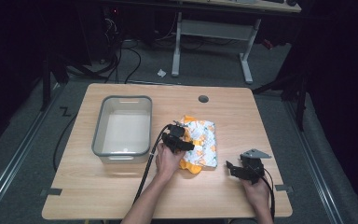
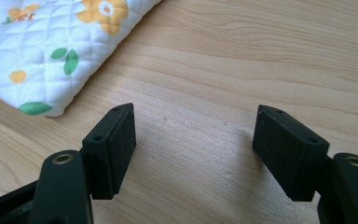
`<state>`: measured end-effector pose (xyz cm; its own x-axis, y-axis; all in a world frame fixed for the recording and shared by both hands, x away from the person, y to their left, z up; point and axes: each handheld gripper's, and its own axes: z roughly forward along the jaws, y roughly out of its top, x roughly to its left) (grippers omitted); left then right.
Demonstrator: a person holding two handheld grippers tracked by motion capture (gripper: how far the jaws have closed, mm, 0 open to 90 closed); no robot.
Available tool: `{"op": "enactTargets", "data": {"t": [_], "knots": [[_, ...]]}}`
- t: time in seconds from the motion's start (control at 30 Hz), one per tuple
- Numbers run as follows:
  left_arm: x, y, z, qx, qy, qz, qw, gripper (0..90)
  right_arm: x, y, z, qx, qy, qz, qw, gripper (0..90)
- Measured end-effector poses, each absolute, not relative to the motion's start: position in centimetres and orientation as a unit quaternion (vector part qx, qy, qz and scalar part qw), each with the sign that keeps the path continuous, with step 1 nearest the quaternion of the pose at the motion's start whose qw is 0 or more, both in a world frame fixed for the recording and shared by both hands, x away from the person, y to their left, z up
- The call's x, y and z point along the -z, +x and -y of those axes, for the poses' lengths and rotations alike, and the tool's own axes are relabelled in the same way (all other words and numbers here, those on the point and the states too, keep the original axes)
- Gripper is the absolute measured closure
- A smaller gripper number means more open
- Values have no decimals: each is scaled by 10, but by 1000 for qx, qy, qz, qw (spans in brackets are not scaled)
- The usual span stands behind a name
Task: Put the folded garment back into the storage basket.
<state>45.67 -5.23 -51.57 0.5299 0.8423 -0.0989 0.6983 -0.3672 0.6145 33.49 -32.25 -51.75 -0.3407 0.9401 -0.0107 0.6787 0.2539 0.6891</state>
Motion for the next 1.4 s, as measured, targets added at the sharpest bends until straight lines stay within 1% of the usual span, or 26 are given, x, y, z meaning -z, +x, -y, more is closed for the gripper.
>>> {"op": "enactTargets", "data": {"t": [0.03, 0.1, 0.13, 0.27, 0.3, 0.33, 0.37, 0.43, 0.5, 0.73, 1.2, 1.4], "knots": [[516, 456, 53, -121, 821, -466, 307, 192, 518, 335, 323, -301, 531, -762, 217, 301], [514, 454, 56, -123, 828, -450, 310, 275, 517, 335, 323, -301, 532, -761, 217, 300], [514, 454, 56, -123, 828, -450, 310, 328, 517, 335, 323, -301, 532, -761, 217, 300], [513, 450, 59, -117, 835, -433, 318, 493, 518, 335, 323, -301, 532, -761, 217, 300], [512, 450, 59, -113, 837, -429, 320, 493, 518, 335, 323, -301, 532, -761, 217, 300], [512, 450, 59, -108, 839, -425, 322, 540, 518, 335, 323, -301, 532, -761, 217, 300], [511, 450, 60, -101, 841, -421, 325, 612, 518, 335, 323, -301, 532, -761, 217, 300], [511, 450, 60, -96, 843, -417, 327, 663, 517, 335, 323, -301, 532, -761, 217, 300], [511, 450, 60, -95, 845, -414, 326, 693, 518, 335, 323, -301, 532, -761, 217, 300], [507, 450, 56, -87, 843, -408, 341, 731, 518, 335, 323, -301, 532, -761, 217, 300], [485, 439, 49, -65, 826, -399, 392, 737, 517, 335, 323, -301, 532, -761, 217, 299], [474, 434, 43, -67, 820, -393, 411, 738, 517, 335, 323, -301, 532, -761, 217, 298]]}}
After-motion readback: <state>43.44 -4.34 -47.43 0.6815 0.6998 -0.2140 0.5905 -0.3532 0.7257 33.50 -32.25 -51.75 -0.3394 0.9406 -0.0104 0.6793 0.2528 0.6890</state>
